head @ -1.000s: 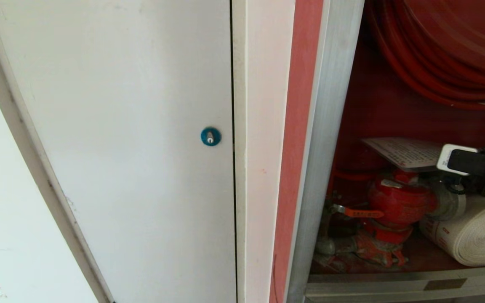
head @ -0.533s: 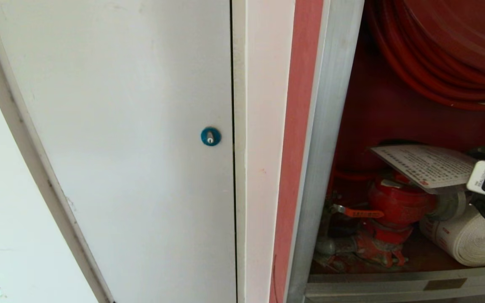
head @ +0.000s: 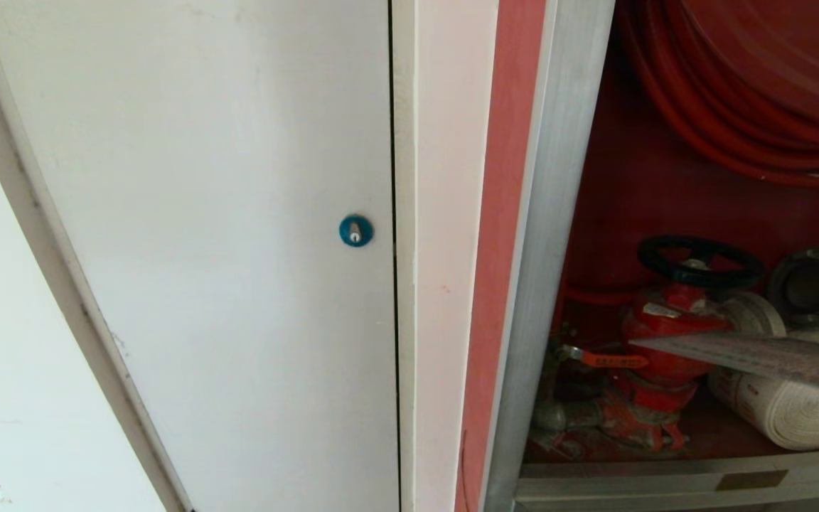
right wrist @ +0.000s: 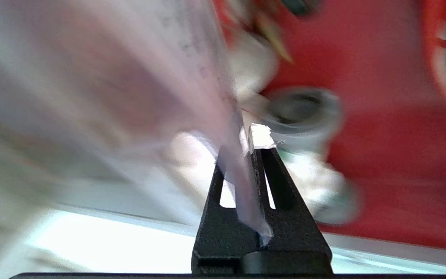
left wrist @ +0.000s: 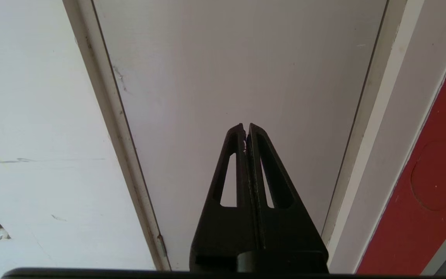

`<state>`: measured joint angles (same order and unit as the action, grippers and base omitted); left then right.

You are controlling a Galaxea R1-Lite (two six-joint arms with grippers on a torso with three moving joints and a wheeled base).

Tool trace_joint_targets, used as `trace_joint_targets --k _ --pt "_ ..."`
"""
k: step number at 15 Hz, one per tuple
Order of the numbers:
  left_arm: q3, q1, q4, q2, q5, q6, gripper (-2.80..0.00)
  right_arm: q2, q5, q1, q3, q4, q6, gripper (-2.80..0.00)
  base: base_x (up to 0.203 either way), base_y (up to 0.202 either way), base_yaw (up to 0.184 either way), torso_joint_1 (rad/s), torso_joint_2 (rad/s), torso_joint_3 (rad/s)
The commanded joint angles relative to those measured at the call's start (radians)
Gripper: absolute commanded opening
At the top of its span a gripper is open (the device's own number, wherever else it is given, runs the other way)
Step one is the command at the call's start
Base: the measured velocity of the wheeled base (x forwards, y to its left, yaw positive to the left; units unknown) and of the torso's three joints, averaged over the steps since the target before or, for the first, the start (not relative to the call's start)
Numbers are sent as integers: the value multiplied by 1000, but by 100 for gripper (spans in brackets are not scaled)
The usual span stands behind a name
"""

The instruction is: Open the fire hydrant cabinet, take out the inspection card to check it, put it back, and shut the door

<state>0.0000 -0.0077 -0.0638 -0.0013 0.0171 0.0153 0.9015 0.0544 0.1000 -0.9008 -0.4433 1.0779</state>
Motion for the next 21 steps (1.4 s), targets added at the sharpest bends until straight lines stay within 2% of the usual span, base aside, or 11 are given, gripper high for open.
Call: trace_joint_targets --k 1,4,7,9,11,13,17,19,21 --pt "23 0 -1 1 0 0 -280 -51 201 -1 -108 -282 -182 -280 0 0 0 0 0 0" --pt "23 0 -1 1 0 0 -280 -67 475 -8 -74 -323 -337 -280 0 0 0 0 0 0" --pt "23 0 -1 1 0 0 -280 -68 640 -31 -45 -323 -499 -280 0 0 0 0 0 0" --pt "23 0 -1 1 0 0 -280 -55 735 -85 -44 -319 -620 -280 0 0 0 0 0 0" --pt "23 0 -1 1 0 0 -280 -20 750 -167 -46 -306 -678 -280 0 0 0 0 0 0" --pt "23 0 -1 1 0 0 -280 17 753 -282 -47 -242 -779 -280 0 0 0 0 0 0" --pt "23 0 -1 1 0 0 -280 137 748 -533 -45 70 -1054 -280 0 0 0 0 0 0" --pt "23 0 -1 1 0 0 -280 177 747 -612 -46 189 -1140 -280 0 0 0 0 0 0" --pt "23 0 -1 1 0 0 -280 224 746 -652 -46 270 -1188 -280 0 0 0 0 0 0"
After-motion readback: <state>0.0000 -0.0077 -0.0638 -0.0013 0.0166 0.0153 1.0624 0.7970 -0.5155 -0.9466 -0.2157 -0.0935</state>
